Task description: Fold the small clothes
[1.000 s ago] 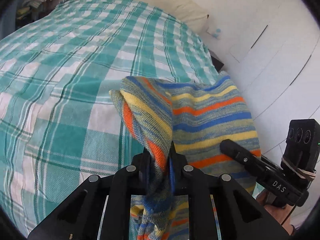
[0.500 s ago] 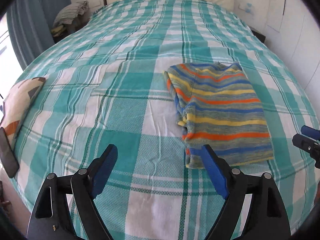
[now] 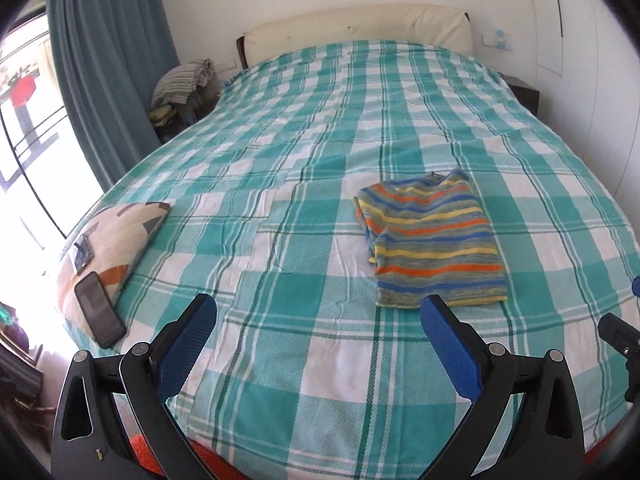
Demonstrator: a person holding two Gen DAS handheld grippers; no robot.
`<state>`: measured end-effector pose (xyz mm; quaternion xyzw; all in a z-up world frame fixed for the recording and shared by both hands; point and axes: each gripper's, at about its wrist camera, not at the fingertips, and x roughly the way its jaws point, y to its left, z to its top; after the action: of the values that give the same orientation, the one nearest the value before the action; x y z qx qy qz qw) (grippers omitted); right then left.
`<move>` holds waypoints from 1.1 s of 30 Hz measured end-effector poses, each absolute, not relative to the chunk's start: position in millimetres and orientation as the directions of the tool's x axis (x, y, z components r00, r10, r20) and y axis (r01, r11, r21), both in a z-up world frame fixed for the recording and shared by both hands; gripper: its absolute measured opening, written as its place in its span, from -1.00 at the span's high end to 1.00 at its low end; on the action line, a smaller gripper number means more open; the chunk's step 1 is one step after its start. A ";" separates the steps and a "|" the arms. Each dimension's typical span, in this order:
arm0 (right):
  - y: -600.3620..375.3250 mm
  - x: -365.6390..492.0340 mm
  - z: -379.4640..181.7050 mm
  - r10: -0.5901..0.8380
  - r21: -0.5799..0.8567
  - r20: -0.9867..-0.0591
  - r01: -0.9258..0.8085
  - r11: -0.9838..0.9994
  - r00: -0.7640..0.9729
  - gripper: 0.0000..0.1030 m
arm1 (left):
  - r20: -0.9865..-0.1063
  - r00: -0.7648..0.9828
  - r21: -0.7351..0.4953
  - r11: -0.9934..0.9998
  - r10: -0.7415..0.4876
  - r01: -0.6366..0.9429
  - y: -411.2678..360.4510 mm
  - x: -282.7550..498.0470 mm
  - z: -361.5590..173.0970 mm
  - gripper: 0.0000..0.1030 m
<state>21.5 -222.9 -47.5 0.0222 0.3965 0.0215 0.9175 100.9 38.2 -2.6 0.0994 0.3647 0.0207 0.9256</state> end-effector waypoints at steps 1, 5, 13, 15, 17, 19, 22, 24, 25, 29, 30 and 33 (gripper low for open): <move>-221.3 18.4 -45.2 0.057 0.058 -0.726 -0.022 0.998 0.685 -0.85 | -0.677 0.725 0.205 0.979 0.128 0.019 39.4 98.4 -3.1 -0.98; -210.2 7.4 -33.5 0.033 0.024 -0.738 -0.023 0.999 0.674 -0.99 | -0.746 0.651 0.201 0.979 0.143 0.015 42.2 87.1 -5.5 -0.98; -188.6 -29.1 -12.5 0.047 0.034 -0.758 -0.033 0.999 0.650 -0.99 | -0.748 0.653 0.207 0.977 0.122 0.054 37.7 39.8 6.5 -0.98; -184.4 -38.0 -10.6 0.060 0.041 -0.767 -0.044 0.998 0.639 -0.99 | -0.749 0.652 0.208 0.976 0.120 0.059 38.0 32.7 9.6 -0.98; -180.7 -45.9 -8.4 0.057 0.032 -0.772 -0.051 0.998 0.633 -0.99 | -0.753 0.649 0.196 0.979 0.112 0.058 39.5 28.1 11.8 -0.98; -178.4 -53.0 -5.5 0.050 0.022 -0.771 -0.051 0.998 0.635 -0.99 | -0.757 0.645 0.183 0.981 0.104 0.057 40.3 25.2 13.0 -0.98; -178.0 -56.8 -1.8 0.050 0.020 -0.770 -0.053 0.998 0.636 -0.99 | -0.760 0.643 0.174 0.983 0.093 0.064 40.1 23.8 13.6 -0.98; -177.4 -56.5 -0.8 0.043 0.014 -0.769 -0.051 0.999 0.637 -0.99 | -0.757 0.646 0.186 0.980 0.099 0.067 37.6 24.1 12.8 -0.98; -177.2 -55.6 -0.5 0.041 0.011 -0.769 -0.051 0.999 0.638 -0.99 | -0.755 0.647 0.193 0.979 0.105 0.067 36.5 24.0 12.0 -0.98; -176.5 -54.1 -1.2 0.046 0.015 -0.773 -0.054 0.998 0.633 -0.99 | -0.761 0.642 0.186 0.980 0.097 0.072 36.0 23.5 10.4 -0.98; -176.5 -54.0 -1.6 0.046 0.014 -0.773 -0.055 0.998 0.633 -0.99 | -0.763 0.640 0.177 0.981 0.089 0.074 36.5 22.7 10.6 -0.98; -176.1 -53.4 -2.0 0.048 0.016 -0.773 -0.056 0.998 0.632 -0.99 | -0.765 0.640 0.156 0.985 0.076 0.069 38.1 21.5 11.6 -0.98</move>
<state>-53.4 -176.1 -2.0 -0.0050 0.4278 0.0287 0.9034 21.5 38.1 11.6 0.0854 0.4245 0.0022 0.9014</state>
